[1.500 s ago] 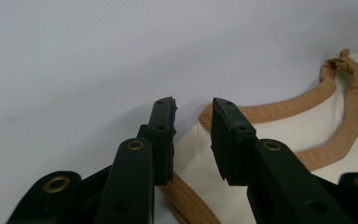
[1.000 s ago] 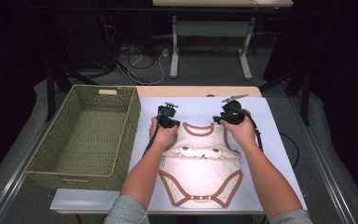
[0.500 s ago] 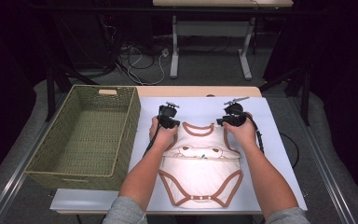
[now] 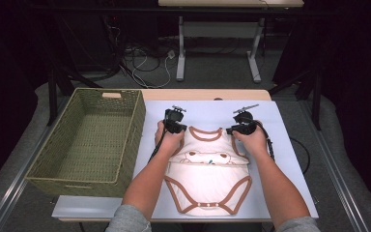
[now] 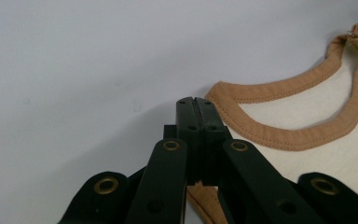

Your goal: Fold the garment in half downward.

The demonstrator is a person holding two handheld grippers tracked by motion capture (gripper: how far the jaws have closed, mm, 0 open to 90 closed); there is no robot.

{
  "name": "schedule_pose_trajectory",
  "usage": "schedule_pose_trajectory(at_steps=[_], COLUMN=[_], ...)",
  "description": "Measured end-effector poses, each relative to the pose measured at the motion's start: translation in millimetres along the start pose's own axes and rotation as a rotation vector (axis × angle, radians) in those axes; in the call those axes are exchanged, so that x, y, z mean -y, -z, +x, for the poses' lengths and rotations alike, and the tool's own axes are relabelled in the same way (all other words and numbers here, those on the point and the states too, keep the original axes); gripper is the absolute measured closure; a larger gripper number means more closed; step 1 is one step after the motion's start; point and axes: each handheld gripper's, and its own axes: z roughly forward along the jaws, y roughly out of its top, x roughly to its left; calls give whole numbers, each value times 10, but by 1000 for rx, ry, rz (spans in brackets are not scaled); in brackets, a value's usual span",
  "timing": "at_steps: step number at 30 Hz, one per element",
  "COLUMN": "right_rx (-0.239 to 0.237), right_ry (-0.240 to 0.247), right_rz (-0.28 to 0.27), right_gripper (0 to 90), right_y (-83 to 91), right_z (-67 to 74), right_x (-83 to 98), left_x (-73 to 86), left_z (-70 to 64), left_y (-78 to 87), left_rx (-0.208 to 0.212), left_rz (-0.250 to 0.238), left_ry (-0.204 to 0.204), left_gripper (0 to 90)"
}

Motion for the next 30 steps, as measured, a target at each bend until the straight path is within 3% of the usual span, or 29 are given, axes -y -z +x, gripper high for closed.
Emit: schedule_pose_trajectory(at_steps=[8, 11, 21, 27, 30], right_rx=[-37, -13, -13, -6, -1], right_ry=[-7, 24, 42, 46, 62], right_rz=[36, 41, 52, 55, 15], right_gripper=[674, 698, 777, 782, 783], right_y=[-17, -19, -21, 18, 24], right_z=[44, 56, 94, 109, 111], right_x=[19, 19, 7, -8, -7], left_x=[13, 18, 24, 19, 12], left_z=[0, 3, 19, 30, 22], left_y=[7, 14, 18, 42, 58], left_rx=[5, 5, 11, 19, 19], left_rz=[3, 4, -5, -13, -21], left_ry=[1, 0, 10, 14, 14], left_gripper=[900, 900, 900, 900, 900])
